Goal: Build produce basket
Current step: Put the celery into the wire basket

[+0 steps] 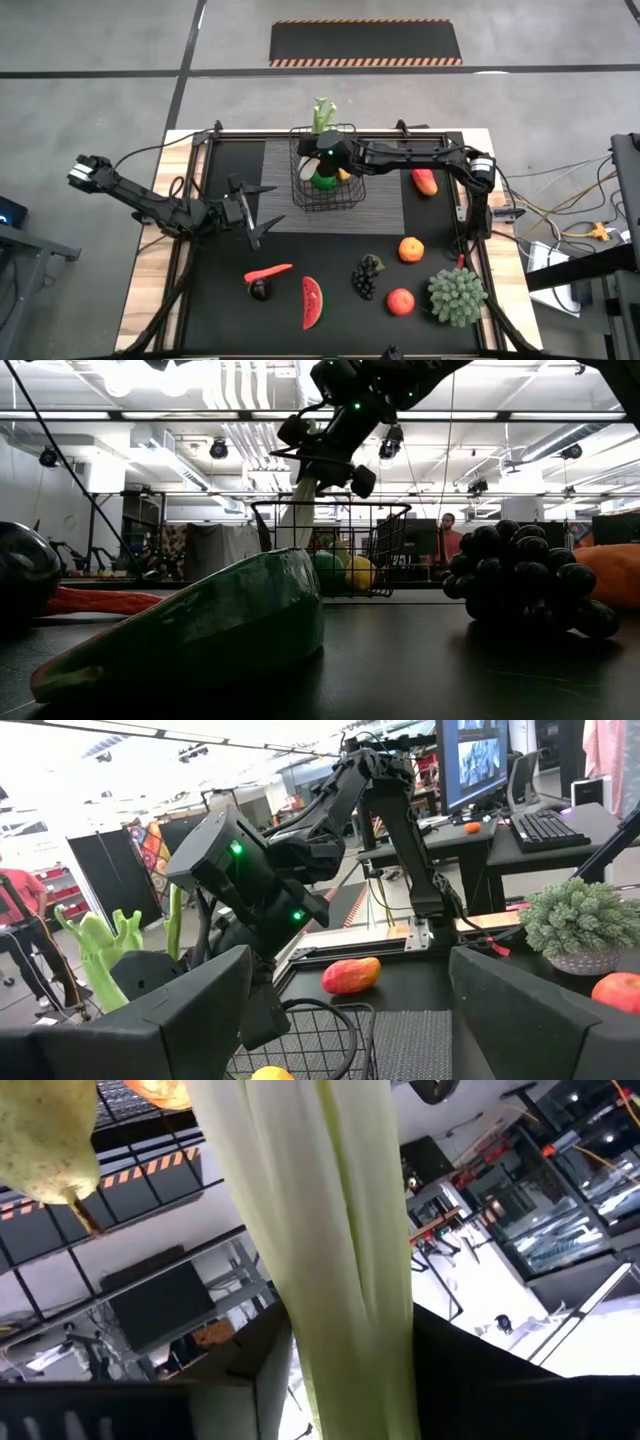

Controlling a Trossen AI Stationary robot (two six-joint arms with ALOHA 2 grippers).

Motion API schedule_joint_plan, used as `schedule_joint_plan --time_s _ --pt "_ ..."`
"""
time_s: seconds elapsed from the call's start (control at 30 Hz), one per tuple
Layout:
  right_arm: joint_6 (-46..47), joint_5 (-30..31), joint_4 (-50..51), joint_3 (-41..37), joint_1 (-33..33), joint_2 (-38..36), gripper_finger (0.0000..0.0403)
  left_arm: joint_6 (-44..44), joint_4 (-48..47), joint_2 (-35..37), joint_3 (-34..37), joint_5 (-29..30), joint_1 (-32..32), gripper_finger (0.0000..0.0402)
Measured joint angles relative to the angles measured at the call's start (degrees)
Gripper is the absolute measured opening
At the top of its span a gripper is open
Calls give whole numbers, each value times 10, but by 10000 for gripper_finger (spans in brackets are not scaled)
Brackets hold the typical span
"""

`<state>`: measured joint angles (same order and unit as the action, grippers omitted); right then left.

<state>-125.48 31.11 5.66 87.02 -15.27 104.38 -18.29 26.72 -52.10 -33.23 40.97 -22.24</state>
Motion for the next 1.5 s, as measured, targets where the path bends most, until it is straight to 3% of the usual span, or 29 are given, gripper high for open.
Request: schedule_joint_plan --time_s 0.27,0.43,0.67,0.83,0.93,1.1,1.2,1.5 --pt "44 -1 -6 0 1 0 241 0 0 0 0 0 0 322" --pt "77 2 -8 13 2 0 274 0 1 0 0 0 0 322" --pt "118 4 19 61 7 -1 281 -1 1 0 0 0 0 322" --pt "194 18 170 104 17 -2 283 -1 1 0 0 0 0 322" --pt "280 19 190 126 20 -2 277 -1 2 0 0 0 0 322" --pt "267 17 196 136 19 -2 265 -1 2 0 0 0 0 322" --pt "256 -14 195 136 18 -2 263 -1 3 0 0 0 0 322" --pt "270 4 195 131 18 3 339 -1 11 0 0 -1 0 322"
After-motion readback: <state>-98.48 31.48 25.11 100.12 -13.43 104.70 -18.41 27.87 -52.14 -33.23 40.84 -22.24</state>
